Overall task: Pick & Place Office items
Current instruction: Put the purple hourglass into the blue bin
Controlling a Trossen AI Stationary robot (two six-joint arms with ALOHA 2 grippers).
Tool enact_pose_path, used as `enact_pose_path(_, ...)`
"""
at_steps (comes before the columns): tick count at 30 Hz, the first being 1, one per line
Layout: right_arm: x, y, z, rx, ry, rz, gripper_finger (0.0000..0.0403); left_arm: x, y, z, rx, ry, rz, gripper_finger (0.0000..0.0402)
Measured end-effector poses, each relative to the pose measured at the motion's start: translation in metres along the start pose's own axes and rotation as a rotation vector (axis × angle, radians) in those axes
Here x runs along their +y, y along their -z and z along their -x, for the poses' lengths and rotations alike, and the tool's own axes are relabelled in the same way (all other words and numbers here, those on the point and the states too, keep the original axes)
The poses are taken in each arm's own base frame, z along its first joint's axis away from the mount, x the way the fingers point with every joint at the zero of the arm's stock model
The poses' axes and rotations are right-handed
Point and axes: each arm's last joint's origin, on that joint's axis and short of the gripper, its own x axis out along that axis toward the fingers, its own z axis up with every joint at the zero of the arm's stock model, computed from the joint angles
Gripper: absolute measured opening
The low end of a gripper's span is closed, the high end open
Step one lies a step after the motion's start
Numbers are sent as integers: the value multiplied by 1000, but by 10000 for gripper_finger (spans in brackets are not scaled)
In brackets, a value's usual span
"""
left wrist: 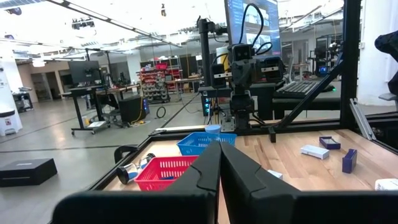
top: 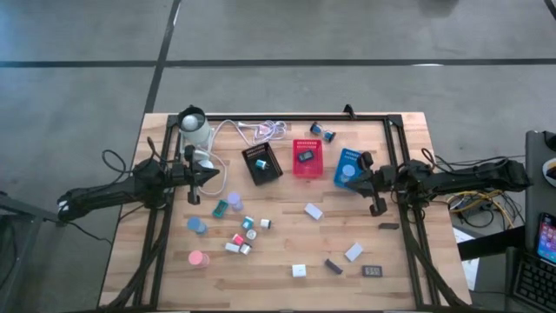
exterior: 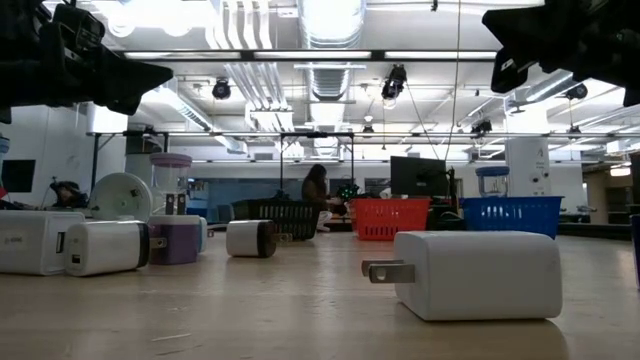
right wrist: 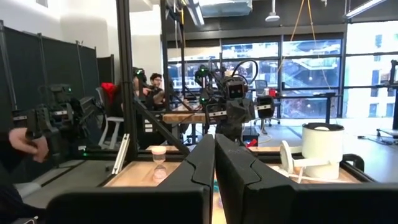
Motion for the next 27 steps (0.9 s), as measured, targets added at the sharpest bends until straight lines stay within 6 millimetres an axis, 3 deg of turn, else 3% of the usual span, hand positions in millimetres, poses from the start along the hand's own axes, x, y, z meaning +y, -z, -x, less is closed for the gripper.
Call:
enact_pose_path(12,0,0,0,0,-1,-2,8,0,0,0,0,0,44,12)
enact_pose_path(22,0,0,0,1,-2,-2,8,0,-2,0,-16,3,324,12)
enact_pose_path(27,0,0,0,2,-1,-2,8,-1,-5,-1,10,57,366,8)
